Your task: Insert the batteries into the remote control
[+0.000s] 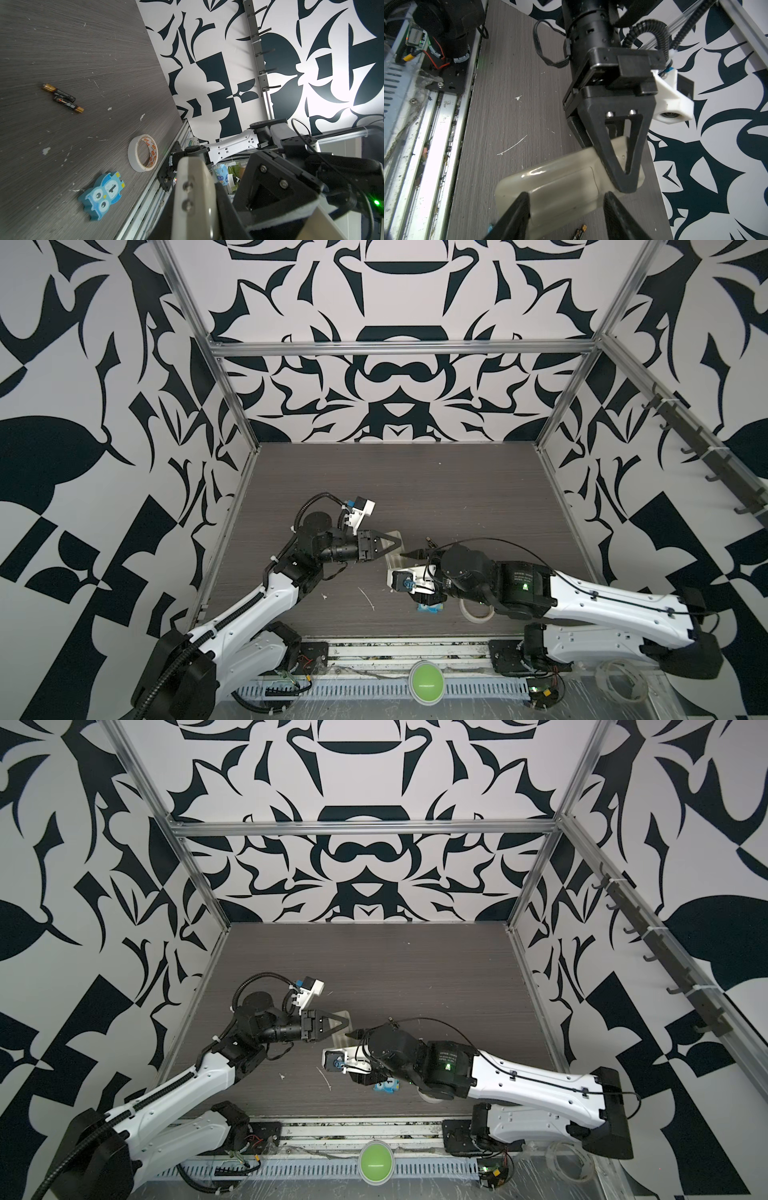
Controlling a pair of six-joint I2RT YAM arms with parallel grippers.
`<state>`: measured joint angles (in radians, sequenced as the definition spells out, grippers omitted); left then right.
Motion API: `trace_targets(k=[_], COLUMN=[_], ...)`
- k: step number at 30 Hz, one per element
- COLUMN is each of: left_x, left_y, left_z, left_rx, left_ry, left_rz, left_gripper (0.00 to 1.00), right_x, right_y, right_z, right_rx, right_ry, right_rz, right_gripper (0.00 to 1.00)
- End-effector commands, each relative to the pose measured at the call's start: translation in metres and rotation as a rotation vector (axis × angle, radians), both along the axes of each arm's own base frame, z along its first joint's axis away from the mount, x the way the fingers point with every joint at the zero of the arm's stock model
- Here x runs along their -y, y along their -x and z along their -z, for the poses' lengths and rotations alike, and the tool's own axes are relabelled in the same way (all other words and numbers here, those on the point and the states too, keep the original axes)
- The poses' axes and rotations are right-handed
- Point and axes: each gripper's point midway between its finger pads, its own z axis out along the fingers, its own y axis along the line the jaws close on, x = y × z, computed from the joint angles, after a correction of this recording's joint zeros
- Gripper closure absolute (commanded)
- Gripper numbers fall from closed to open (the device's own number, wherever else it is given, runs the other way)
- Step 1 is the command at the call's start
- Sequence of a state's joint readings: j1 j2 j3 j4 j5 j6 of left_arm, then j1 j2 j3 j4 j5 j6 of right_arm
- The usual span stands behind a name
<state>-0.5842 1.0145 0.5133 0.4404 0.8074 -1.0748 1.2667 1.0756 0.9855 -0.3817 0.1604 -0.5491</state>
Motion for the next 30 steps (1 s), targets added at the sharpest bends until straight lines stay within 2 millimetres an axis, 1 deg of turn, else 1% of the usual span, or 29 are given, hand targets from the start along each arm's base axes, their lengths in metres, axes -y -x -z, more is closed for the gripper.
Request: trace_targets(k=[1, 8, 16, 20, 26, 30], left_x=[-0.002, -0.002, -0.001, -0.001, 0.000, -0.001], left_y=[0.005, 0.005, 0.004, 0.004, 0.004, 0.004], left_z=[-0.006, -0.007, -0.008, -0.009, -0.009, -0.010], left_rx=[0.023, 0.027, 0.025, 0.025, 0.027, 0.029], left_ry=[0.022, 0.024, 0.024, 0.024, 0.025, 0.027], left_rz=[0.009, 0.010, 0.010, 0.010, 0.014, 0.016], left_gripper=[1.00, 1.00, 1.00, 1.00, 1.00, 1.00], right_x=[-0.001, 0.000, -0.005, -0.006, -0.004, 0.000], right_y=[0.001, 0.000, 0.008, 0.009, 0.003, -0.004], right_z=[-0.016, -0.011, -0.009, -0.007, -0.001, 0.006], right_rx=[-0.003, -0.007, -0.045, -0.055, -0.036, -0.013], right_ry=[-0.023, -0.001, -0.005, 0.000, 0.030, 0.075], right_rz=[-0.002, 0.005, -0.037, -0.042, -0.012, 0.022], right_gripper=[0.39, 0.39, 0.39, 0.39, 0.39, 0.39])
